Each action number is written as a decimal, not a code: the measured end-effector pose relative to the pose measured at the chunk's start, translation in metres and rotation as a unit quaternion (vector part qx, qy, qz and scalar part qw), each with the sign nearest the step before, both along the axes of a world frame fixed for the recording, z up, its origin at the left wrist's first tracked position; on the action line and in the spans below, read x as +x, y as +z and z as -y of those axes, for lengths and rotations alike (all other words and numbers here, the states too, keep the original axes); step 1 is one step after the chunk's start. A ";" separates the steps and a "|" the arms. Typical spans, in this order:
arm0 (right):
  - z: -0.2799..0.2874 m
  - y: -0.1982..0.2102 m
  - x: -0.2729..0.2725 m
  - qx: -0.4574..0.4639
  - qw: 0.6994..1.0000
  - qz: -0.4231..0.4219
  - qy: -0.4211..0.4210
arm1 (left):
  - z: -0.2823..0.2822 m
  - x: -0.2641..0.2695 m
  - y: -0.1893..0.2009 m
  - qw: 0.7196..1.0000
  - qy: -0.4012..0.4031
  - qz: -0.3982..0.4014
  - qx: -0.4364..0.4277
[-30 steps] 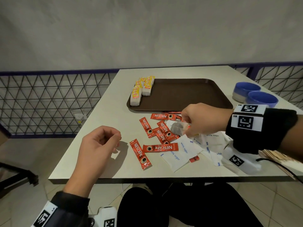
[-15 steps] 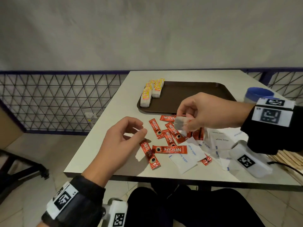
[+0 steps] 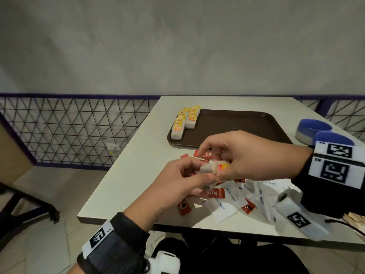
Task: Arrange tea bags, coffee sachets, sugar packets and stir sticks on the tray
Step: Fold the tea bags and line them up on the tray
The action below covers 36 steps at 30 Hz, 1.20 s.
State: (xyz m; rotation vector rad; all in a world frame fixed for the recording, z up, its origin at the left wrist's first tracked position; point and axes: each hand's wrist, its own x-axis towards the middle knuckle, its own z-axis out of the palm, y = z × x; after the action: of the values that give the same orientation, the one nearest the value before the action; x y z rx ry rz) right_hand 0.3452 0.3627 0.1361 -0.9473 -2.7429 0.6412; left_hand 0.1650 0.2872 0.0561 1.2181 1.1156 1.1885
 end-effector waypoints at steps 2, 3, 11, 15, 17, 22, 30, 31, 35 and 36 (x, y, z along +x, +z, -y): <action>-0.003 -0.002 0.001 -0.011 1.000 -0.002 -0.012 | -0.001 -0.001 -0.001 1.000 0.013 -0.009 0.000; -0.005 -0.004 0.002 -0.030 0.999 -0.014 -0.023 | -0.001 -0.001 0.000 1.000 0.023 -0.006 0.002; -0.016 -0.004 0.005 -0.358 0.914 -0.143 -0.124 | -0.007 -0.010 0.003 0.993 0.093 0.058 0.030; -0.030 -0.004 -0.004 -0.376 0.910 -0.139 -0.106 | -0.024 -0.017 0.014 0.996 0.083 0.011 0.034; -0.044 0.001 -0.013 -0.369 0.910 -0.149 -0.118 | -0.038 -0.024 0.024 0.997 0.076 -0.015 0.030; -0.108 0.013 -0.042 -0.318 0.918 -0.168 -0.169 | -0.086 -0.052 0.035 0.979 0.096 -0.176 0.033; -0.212 -0.016 -0.087 -0.295 0.929 -0.091 -0.204 | -0.145 -0.085 0.014 0.845 0.053 -0.531 0.039; -0.221 -0.022 -0.092 -0.288 0.934 -0.069 -0.199 | -0.149 -0.085 0.013 0.829 0.046 -0.555 0.047; -0.247 -0.034 -0.109 -0.288 0.937 -0.028 -0.196 | -0.164 -0.087 0.011 0.795 0.057 -0.601 0.059; -0.252 -0.035 -0.111 -0.286 0.937 -0.028 -0.201 | -0.169 -0.089 0.012 0.791 0.067 -0.606 0.056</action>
State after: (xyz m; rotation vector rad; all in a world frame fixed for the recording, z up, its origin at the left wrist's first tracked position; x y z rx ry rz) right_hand 0.2338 0.6150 0.1012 -1.5180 -2.2246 1.3819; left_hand 0.0764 0.4559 0.0678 2.1108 2.0849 0.4385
